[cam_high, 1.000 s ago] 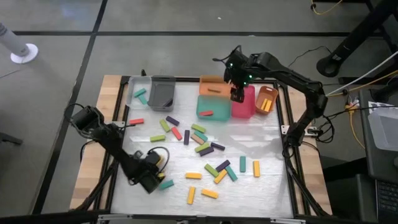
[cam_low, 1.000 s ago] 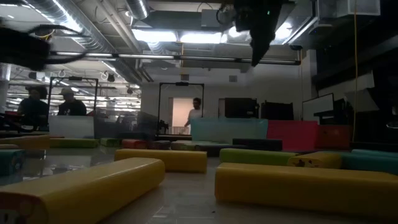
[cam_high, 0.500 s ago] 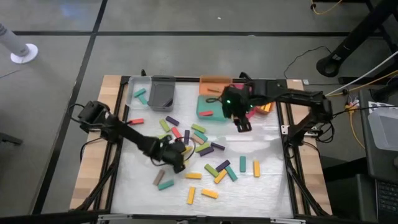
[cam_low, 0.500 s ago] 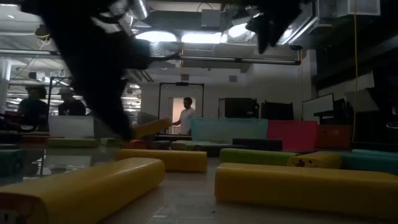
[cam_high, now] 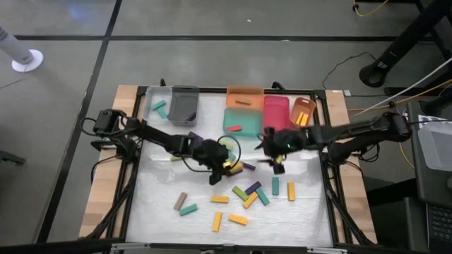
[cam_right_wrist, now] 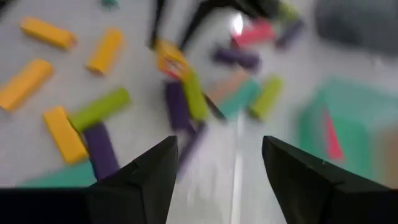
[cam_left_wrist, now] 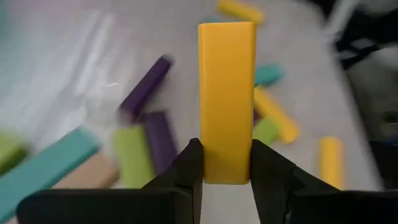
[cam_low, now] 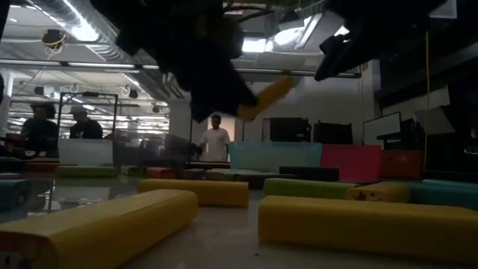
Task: Sort blocks
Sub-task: Put the yellow block into the right orange bin
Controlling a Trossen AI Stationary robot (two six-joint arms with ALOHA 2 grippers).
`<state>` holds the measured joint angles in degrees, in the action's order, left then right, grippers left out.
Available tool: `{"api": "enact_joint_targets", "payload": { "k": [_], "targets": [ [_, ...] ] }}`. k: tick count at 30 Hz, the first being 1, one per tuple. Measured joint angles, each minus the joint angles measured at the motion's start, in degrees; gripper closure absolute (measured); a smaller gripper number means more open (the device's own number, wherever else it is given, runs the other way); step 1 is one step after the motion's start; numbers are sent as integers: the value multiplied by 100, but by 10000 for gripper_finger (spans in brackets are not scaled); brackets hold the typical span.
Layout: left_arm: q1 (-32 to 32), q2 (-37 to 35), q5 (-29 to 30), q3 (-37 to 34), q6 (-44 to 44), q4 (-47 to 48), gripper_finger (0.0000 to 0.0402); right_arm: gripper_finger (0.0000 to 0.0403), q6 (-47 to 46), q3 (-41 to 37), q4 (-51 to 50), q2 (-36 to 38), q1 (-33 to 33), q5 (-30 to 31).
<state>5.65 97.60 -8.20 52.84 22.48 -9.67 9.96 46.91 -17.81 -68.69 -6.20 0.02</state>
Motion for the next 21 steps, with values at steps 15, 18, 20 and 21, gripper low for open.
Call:
{"api": "enact_joint_targets", "payload": {
  "k": [15,18,20,21],
  "targets": [
    [-448,-9,-1928,9,171,-776,321,169,1462,-458,2531,-575,-994,1011],
    [-414,-9,-1929,9,159,-829,321,169,1567,-456,2601,-584,-994,653],
    [-412,-9,-1934,9,152,-929,321,169,1576,-456,2757,-620,-994,458],
    [-413,-9,-1933,9,150,-997,321,169,1580,-456,2827,-636,-994,441]
  ]
}}
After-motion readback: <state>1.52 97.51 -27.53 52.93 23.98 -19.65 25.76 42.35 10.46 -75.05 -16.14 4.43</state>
